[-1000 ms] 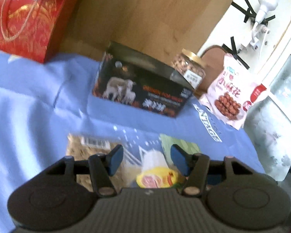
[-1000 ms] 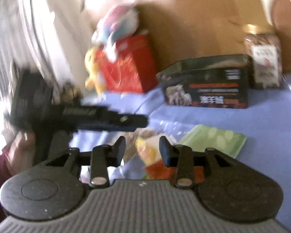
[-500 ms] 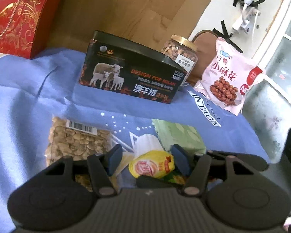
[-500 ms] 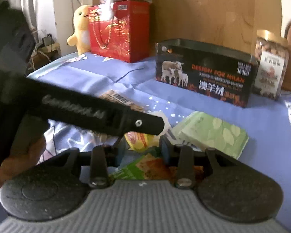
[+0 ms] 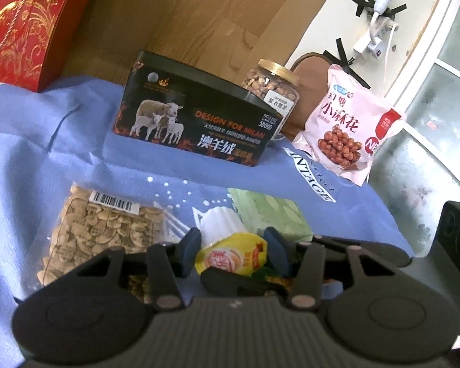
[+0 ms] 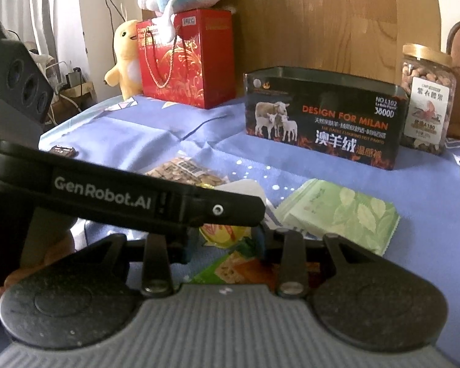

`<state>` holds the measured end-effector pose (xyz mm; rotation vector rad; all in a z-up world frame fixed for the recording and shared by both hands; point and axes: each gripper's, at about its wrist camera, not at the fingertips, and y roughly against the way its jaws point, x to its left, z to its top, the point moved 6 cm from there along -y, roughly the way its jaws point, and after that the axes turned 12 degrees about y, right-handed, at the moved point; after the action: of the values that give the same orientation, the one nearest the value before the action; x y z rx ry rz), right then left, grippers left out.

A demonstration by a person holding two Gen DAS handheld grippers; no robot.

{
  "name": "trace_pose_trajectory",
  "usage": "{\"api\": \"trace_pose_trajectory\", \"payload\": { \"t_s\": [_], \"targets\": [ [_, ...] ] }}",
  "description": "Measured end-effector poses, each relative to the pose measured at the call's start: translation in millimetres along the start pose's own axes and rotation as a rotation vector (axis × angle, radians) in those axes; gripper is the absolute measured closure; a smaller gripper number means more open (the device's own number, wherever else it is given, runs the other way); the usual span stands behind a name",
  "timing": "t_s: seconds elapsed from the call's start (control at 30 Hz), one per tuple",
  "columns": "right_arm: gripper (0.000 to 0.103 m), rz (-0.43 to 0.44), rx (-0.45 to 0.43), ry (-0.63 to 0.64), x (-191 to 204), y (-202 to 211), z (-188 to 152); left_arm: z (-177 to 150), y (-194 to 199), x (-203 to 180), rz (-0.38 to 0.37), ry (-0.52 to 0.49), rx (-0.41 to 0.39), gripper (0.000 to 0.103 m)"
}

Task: Organize snacks

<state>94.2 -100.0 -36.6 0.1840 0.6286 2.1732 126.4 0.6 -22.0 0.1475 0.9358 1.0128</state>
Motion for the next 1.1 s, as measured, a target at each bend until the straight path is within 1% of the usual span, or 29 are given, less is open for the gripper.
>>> {"api": "trace_pose_trajectory", "payload": {
  "t_s": [0.17,0.23,0.43,0.53,0.6,0.67,0.87,1.0,1.1],
  "targets": [
    [0.063,0.004,0.001,-0.006,-1,-1,-1,-2,1,0,0.0,-0.005,-0.007,0.056],
    [0.063,-0.001,0.002,-0.005,0,0,-1,-3,1,0,0.002,-0.011,-0.017,0.053],
    [0.065,-0.005,-0.003,-0.004,1,1,-1,-3,2,3,-0.012,0.001,-0.02,0.053],
    [0.065,-0.006,0.002,0.005,1,0,-1,-2,1,6,0.0,0.013,-0.024,0.05],
    [0.065,-0.006,0.002,0.003,1,0,-1,-2,1,6,-0.002,0.017,-0.023,0.051],
    [0.065,-0.008,0.001,0.001,1,1,-1,-3,0,4,-0.012,0.007,-0.02,0.055],
    [0.066,-0.025,-0.027,0.0,2,6,0,-1,3,2,-0.028,0.02,-0.026,0.055],
    [0.066,-0.028,-0.068,-0.012,-2,11,8,9,8,-10,-0.016,-0.003,-0.047,0.057],
    [0.066,-0.031,-0.1,-0.001,-11,14,27,31,12,-21,-0.019,-0.034,-0.077,0.057]
  ]
}}
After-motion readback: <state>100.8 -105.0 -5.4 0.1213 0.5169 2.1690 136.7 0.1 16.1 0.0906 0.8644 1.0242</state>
